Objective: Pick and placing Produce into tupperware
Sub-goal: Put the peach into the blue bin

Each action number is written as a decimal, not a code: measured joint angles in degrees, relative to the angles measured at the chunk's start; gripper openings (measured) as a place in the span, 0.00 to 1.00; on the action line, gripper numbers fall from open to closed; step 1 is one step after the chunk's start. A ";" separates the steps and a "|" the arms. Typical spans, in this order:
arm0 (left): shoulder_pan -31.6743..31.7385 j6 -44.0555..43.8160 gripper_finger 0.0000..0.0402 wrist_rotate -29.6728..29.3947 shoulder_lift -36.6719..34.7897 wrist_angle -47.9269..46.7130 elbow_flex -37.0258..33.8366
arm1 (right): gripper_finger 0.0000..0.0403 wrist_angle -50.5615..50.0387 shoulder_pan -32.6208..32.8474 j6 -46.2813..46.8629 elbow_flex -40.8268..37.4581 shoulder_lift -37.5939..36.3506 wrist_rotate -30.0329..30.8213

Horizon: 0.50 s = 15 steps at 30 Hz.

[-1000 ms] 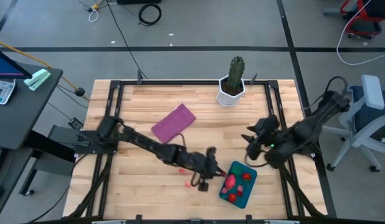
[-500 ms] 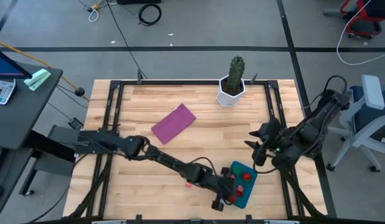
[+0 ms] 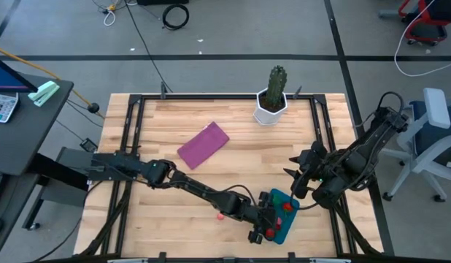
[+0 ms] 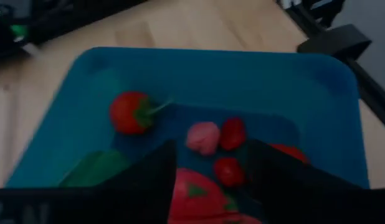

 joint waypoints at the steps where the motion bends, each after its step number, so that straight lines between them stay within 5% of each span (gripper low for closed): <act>1: 0.00 0.03 0.52 -0.87 0.00 -2.26 1.38 | 0.51 0.00 0.00 0.00 0.00 0.00 0.00; 6: 0.29 1.49 0.55 -5.81 -0.52 -12.92 8.68 | 0.51 -0.01 0.00 0.00 0.00 0.00 0.00; 10: 1.10 2.97 0.53 -9.72 -4.44 -15.12 6.44 | 0.51 -0.02 0.00 0.03 0.00 0.00 0.01; 15: 2.78 -0.97 0.49 -14.90 -9.09 -33.37 6.46 | 0.51 0.53 0.04 4.98 -0.96 -0.04 1.13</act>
